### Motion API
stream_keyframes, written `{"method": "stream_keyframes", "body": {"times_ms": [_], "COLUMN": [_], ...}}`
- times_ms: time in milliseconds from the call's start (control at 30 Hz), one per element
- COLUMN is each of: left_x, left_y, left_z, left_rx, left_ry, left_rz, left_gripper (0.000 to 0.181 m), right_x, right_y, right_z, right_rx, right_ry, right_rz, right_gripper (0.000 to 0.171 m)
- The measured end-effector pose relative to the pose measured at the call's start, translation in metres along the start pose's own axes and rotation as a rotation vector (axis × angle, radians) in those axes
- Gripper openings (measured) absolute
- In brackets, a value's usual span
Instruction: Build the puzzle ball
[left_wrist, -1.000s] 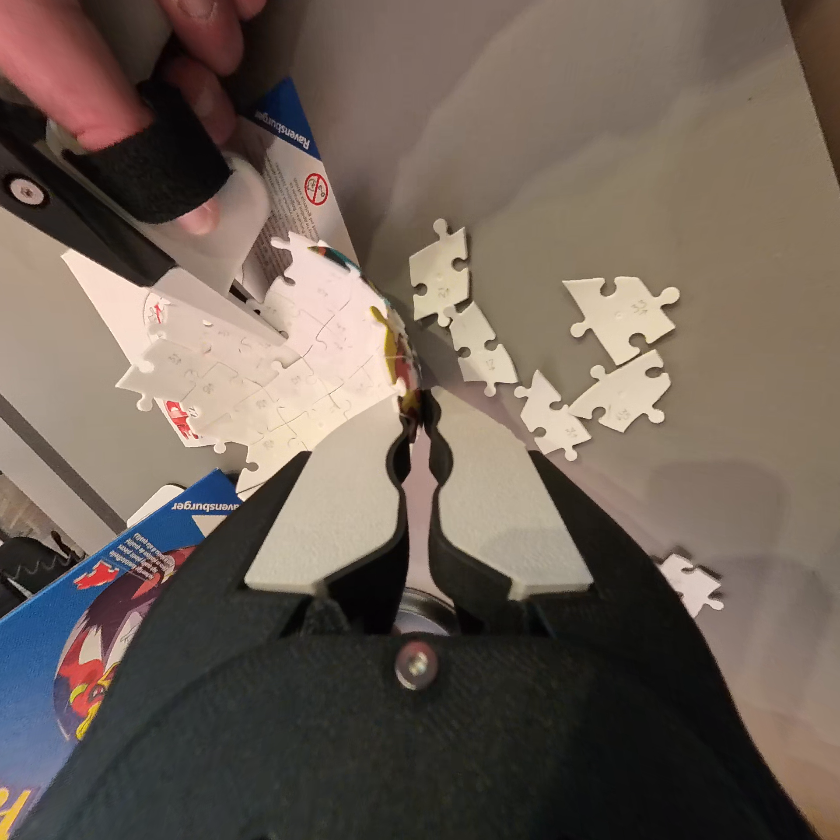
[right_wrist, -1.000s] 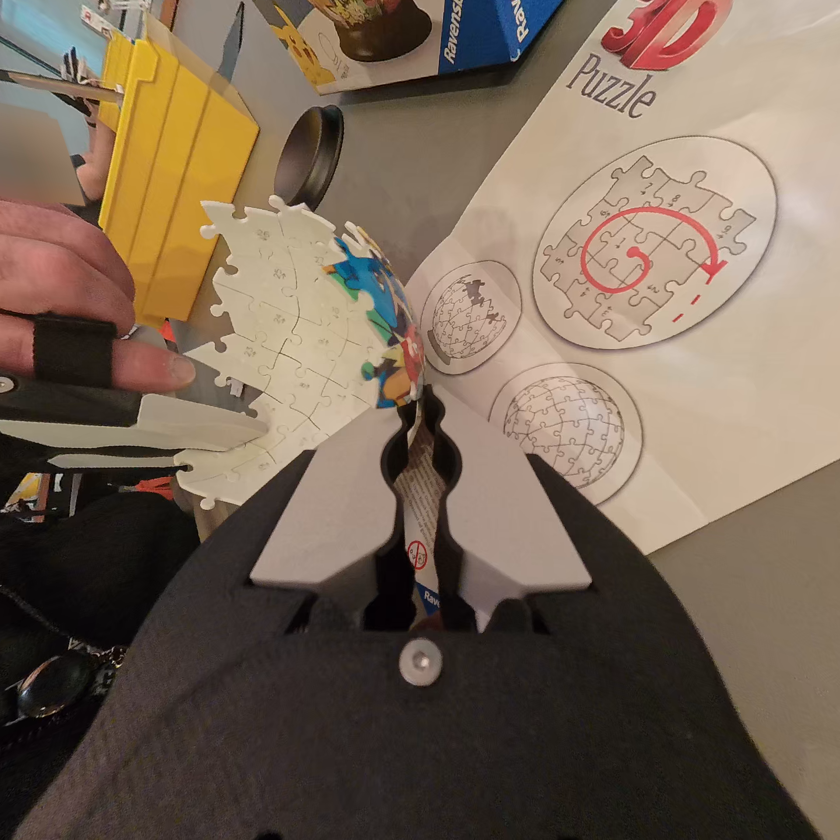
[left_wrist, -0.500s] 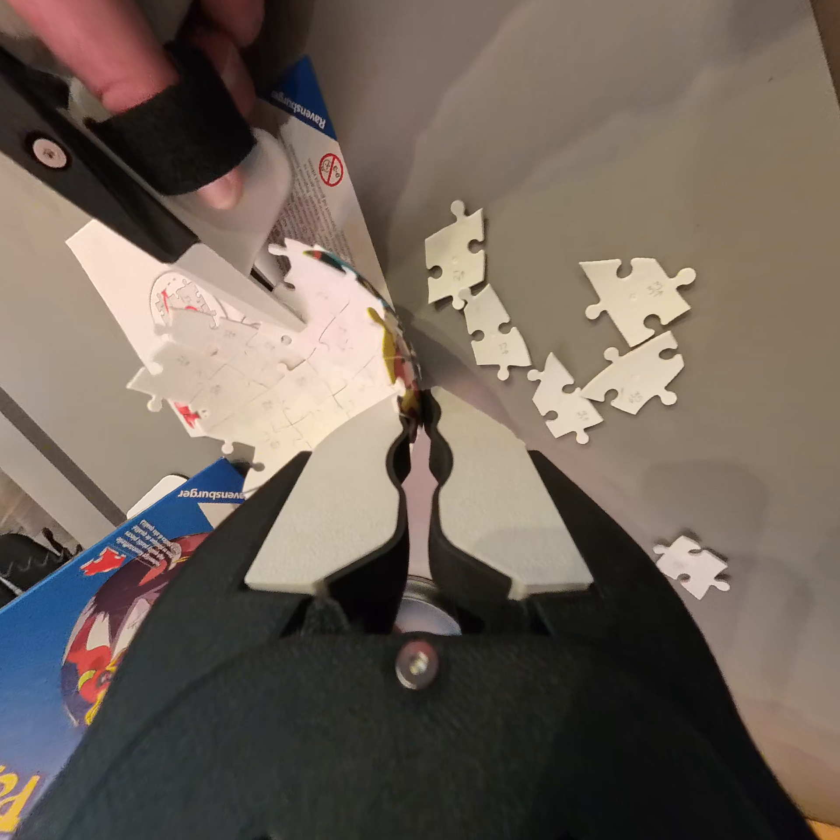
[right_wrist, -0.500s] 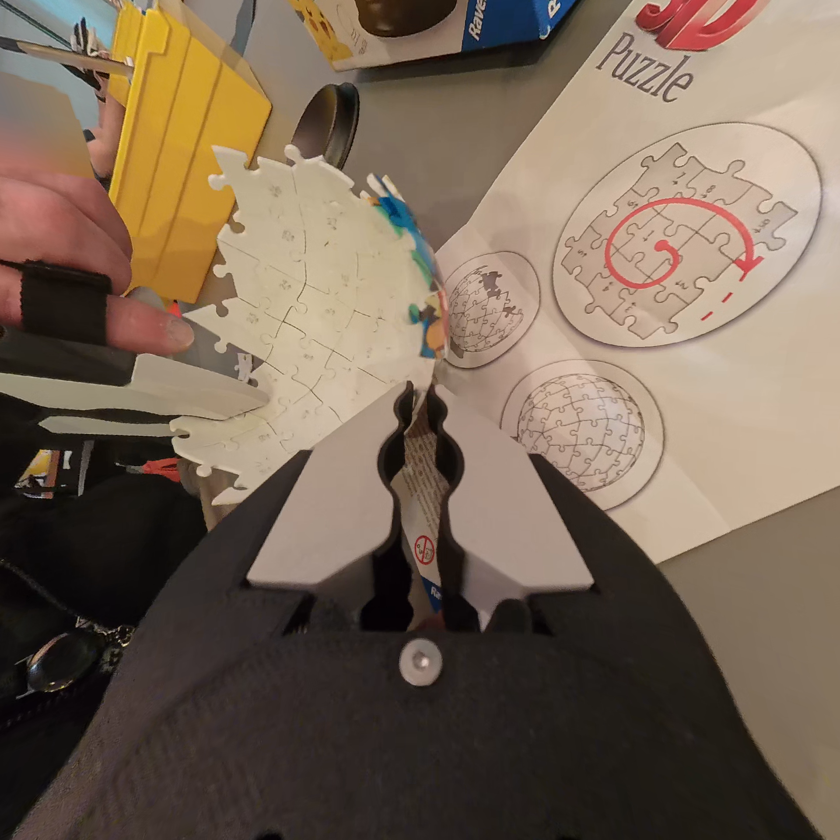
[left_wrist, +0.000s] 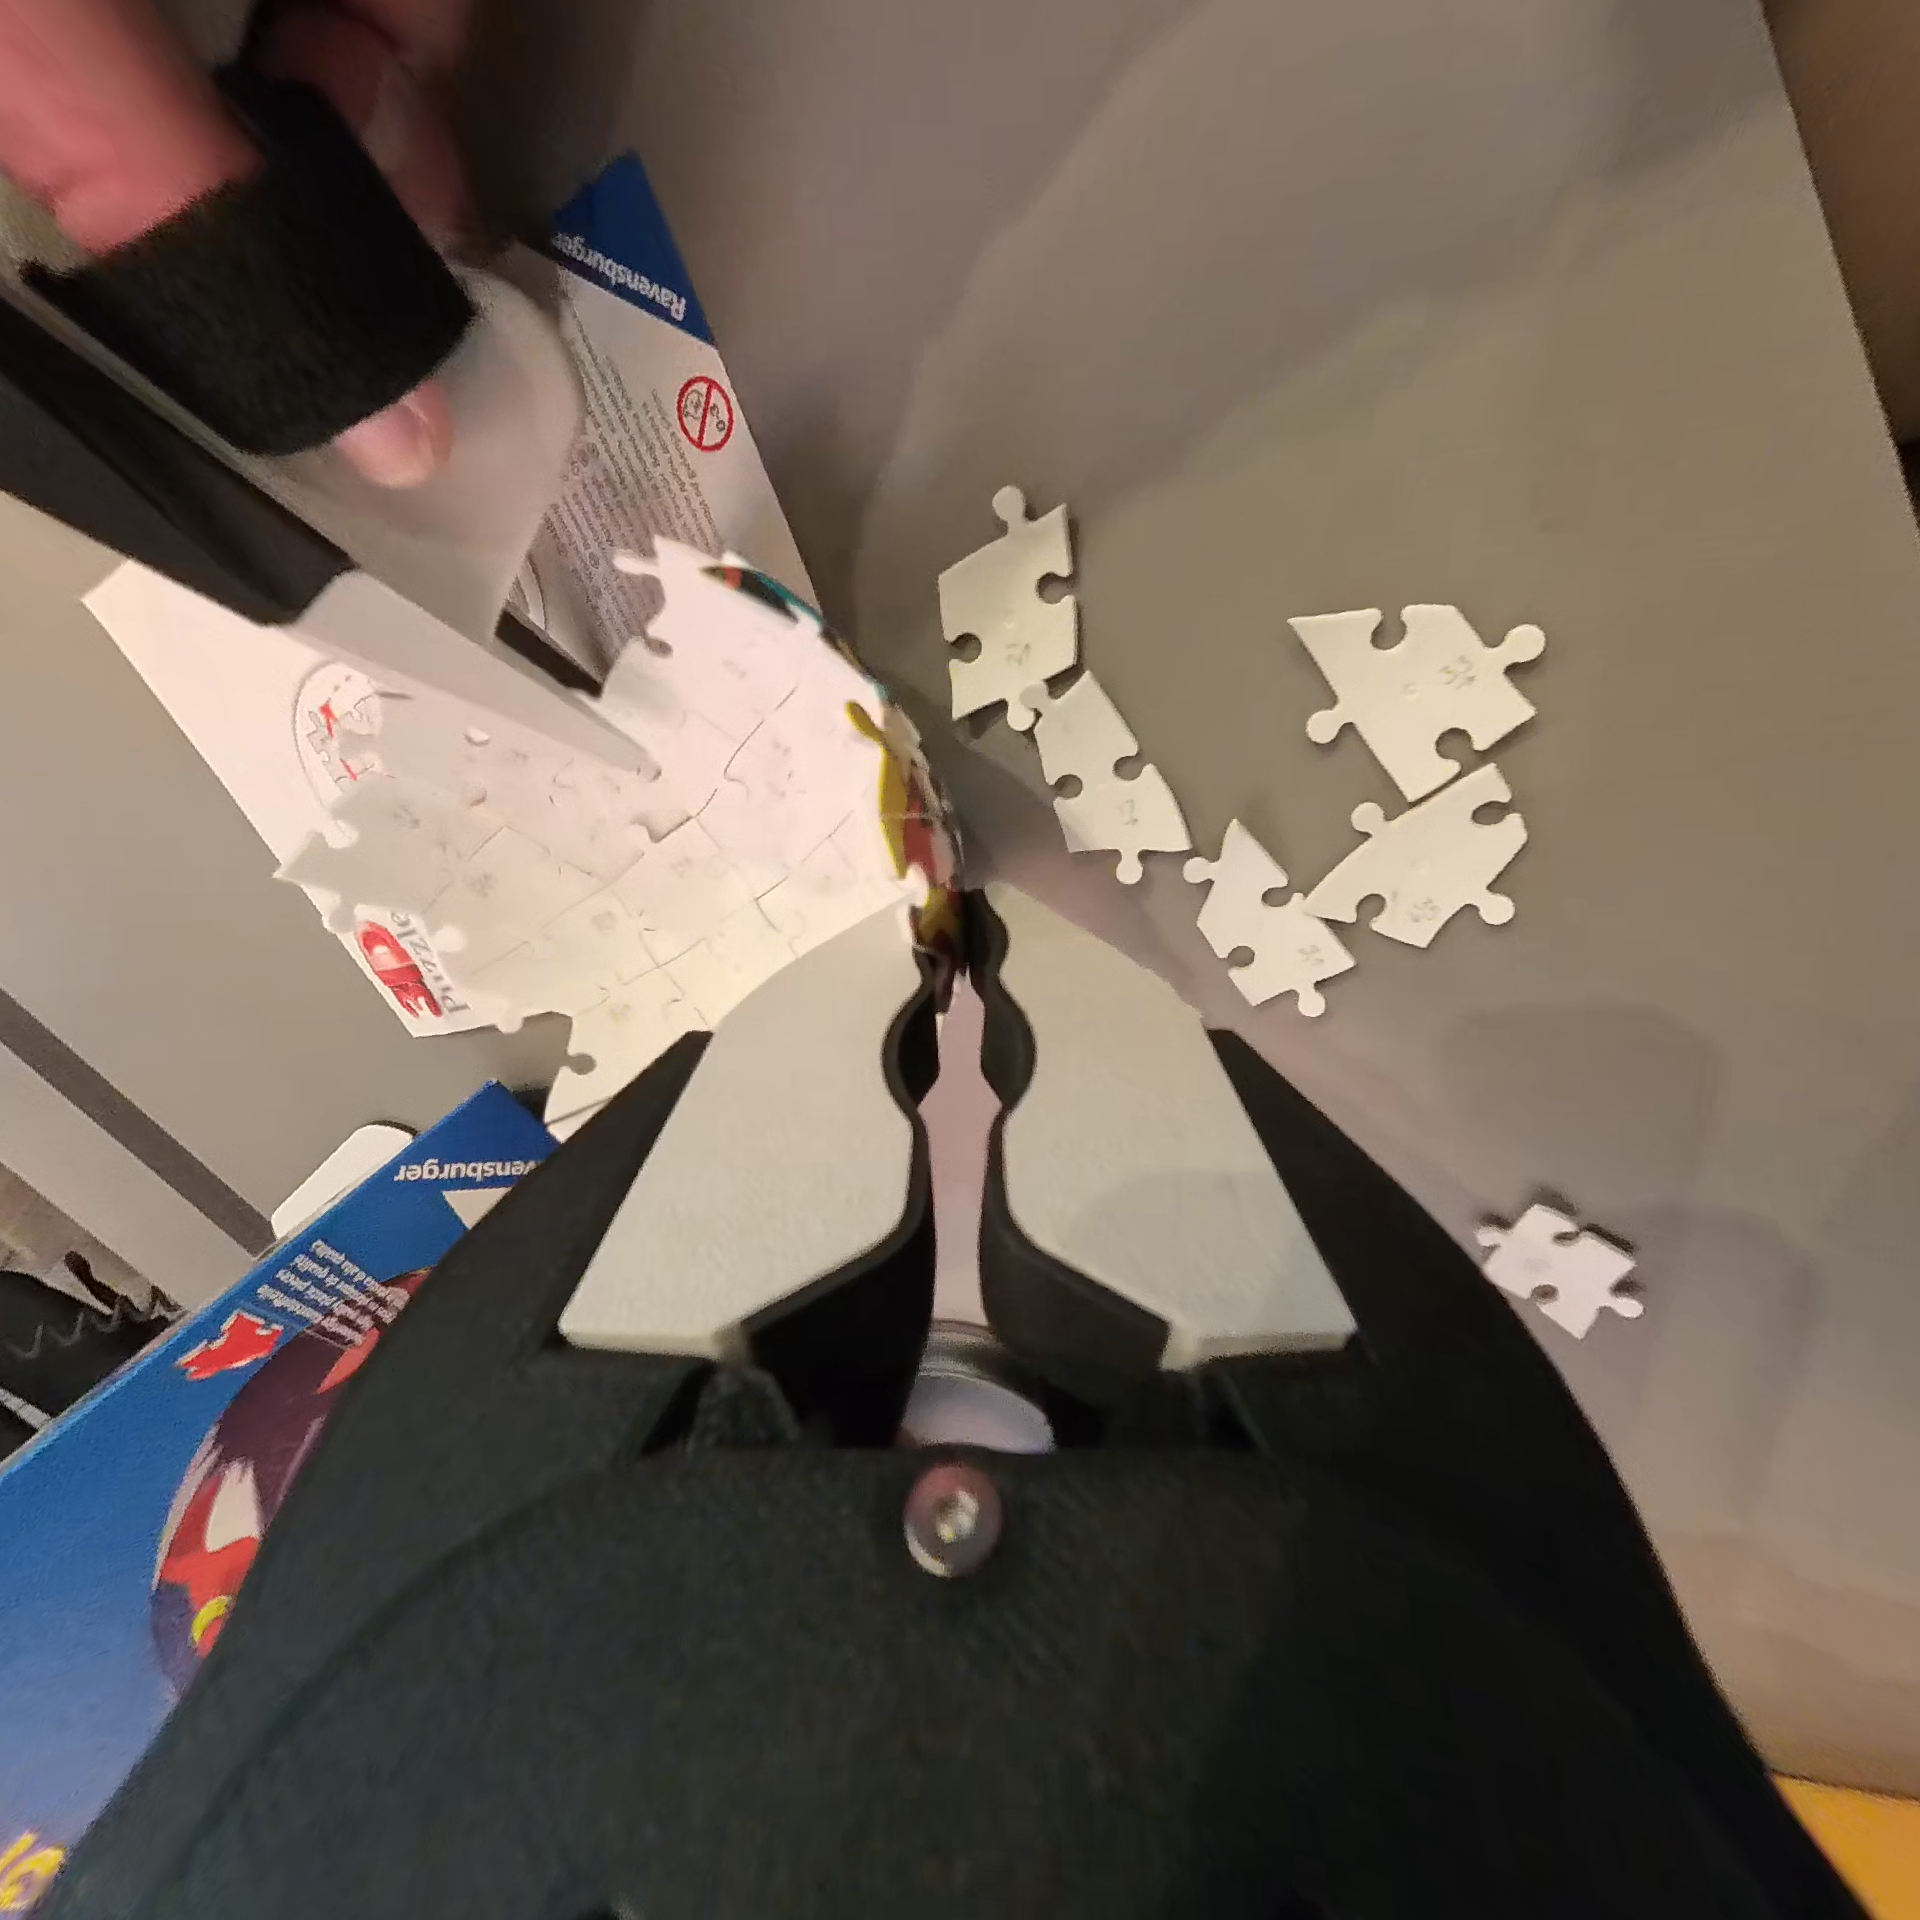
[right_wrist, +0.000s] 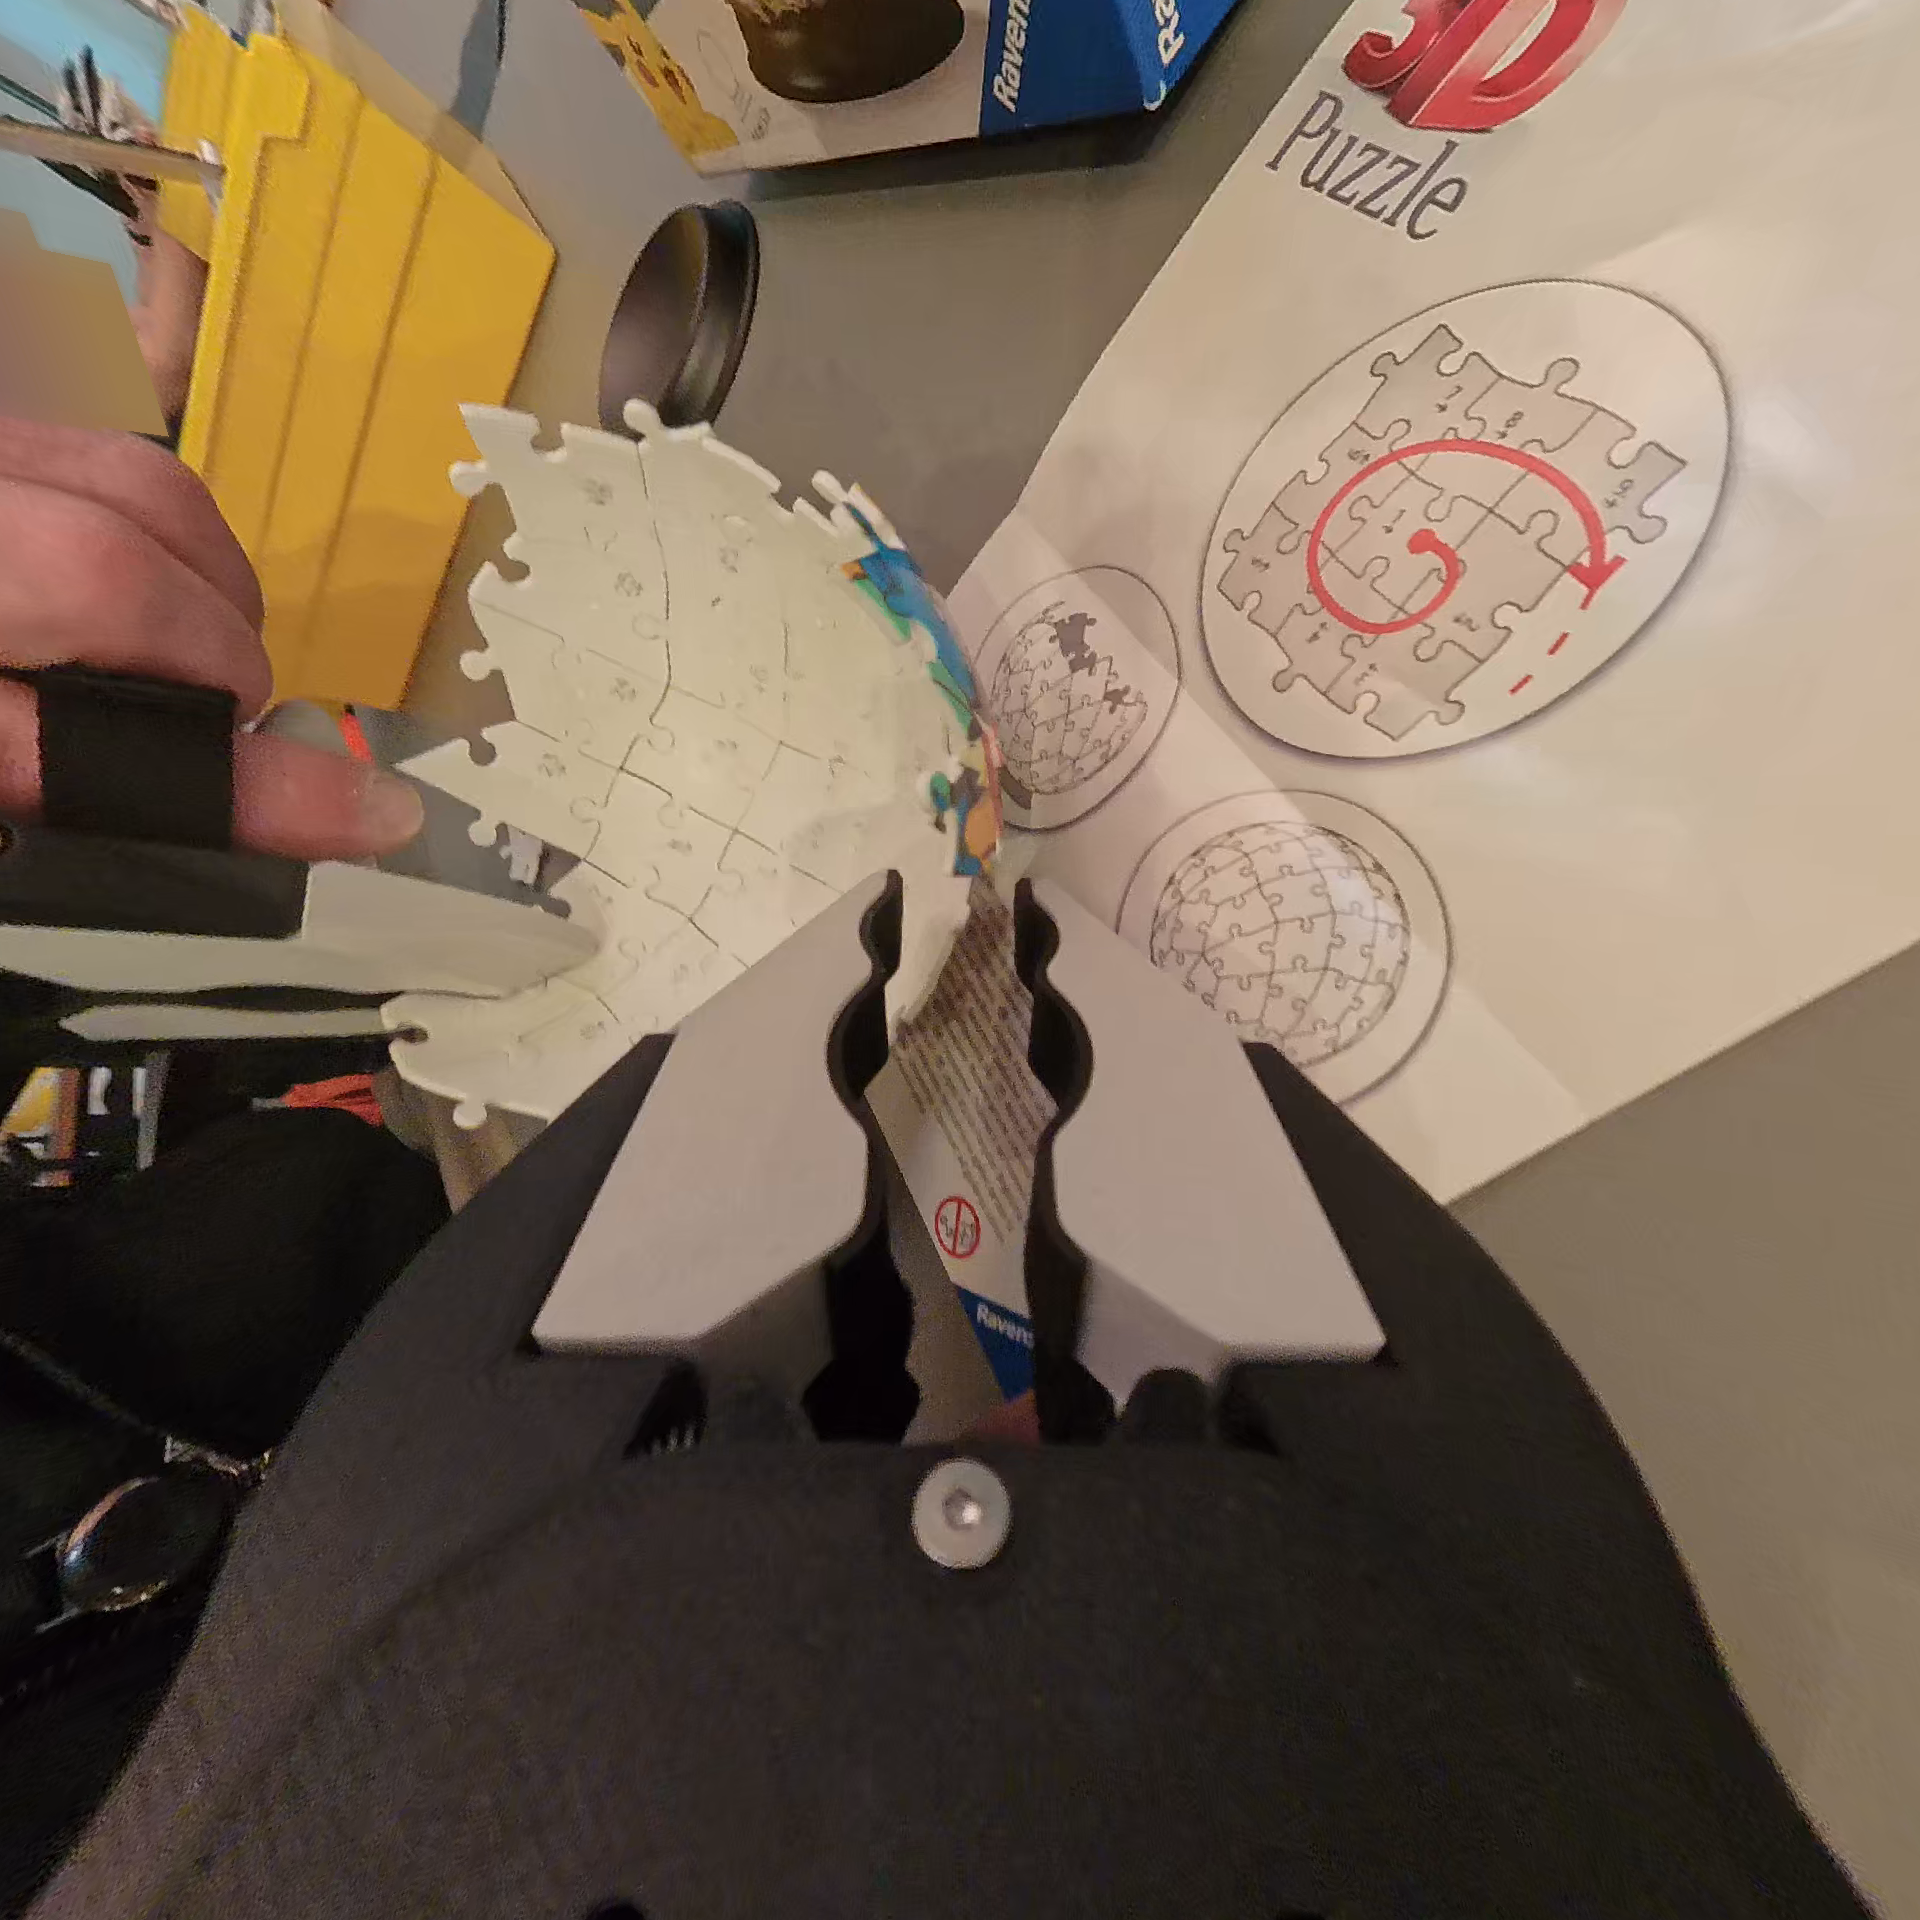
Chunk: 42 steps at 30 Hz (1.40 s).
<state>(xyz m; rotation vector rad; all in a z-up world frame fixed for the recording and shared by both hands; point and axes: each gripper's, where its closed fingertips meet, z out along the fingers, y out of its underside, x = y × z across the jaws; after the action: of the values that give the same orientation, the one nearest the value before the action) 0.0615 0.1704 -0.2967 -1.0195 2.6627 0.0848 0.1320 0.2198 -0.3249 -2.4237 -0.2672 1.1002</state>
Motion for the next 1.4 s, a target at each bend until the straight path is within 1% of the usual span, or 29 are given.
{"method": "stream_keyframes", "body": {"times_ms": [67,167,333,433,533,633,900,1100,1233,1400], "left_x": [-0.001,-0.003,-0.004,-0.004,-0.006,-0.008,-0.012,-0.013,-0.016,-0.025], "left_y": [0.000,0.000,0.000,-0.001,-0.001,-0.001,-0.003,-0.004,-0.007,-0.013], "left_z": [-0.001,-0.003,-0.006,-0.006,-0.006,-0.006,-0.006,-0.007,-0.008,-0.014], "left_rx": [-0.004,-0.012,-0.016,-0.021,-0.024,-0.030,-0.037,-0.034,-0.016,0.039], "left_ry": [0.010,0.032,0.082,0.115,0.129,0.138,0.163,0.170,0.148,0.054], "left_rz": [0.010,0.029,0.067,0.089,0.100,0.106,0.121,0.121,0.115,0.098], "left_gripper": [0.002,0.002,0.002,0.002,0.002,0.002,0.002,0.002,0.004,0.009], "right_x": [0.000,0.001,-0.008,-0.023,-0.013,0.000,0.003,0.001,0.001,0.002], "right_y": [0.004,0.011,0.013,0.001,0.000,0.005,0.004,0.005,0.005,0.005], "right_z": [-0.004,-0.013,-0.027,-0.025,-0.014,-0.004,0.000,0.004,0.006,0.006], "right_rx": [-0.021,-0.071,-0.141,-0.099,-0.116,-0.145,-0.170,-0.204,-0.218,-0.187], "right_ry": [0.009,0.055,0.140,0.122,0.170,0.201,0.220,0.197,0.183,0.137], "right_rz": [-0.011,-0.062,-0.240,-0.345,-0.378,-0.383,-0.389,-0.354,-0.334,-0.273], "right_gripper": [0.023,0.022,0.000,0.000,0.000,0.000,0.000,0.000,0.000,0.000]}}
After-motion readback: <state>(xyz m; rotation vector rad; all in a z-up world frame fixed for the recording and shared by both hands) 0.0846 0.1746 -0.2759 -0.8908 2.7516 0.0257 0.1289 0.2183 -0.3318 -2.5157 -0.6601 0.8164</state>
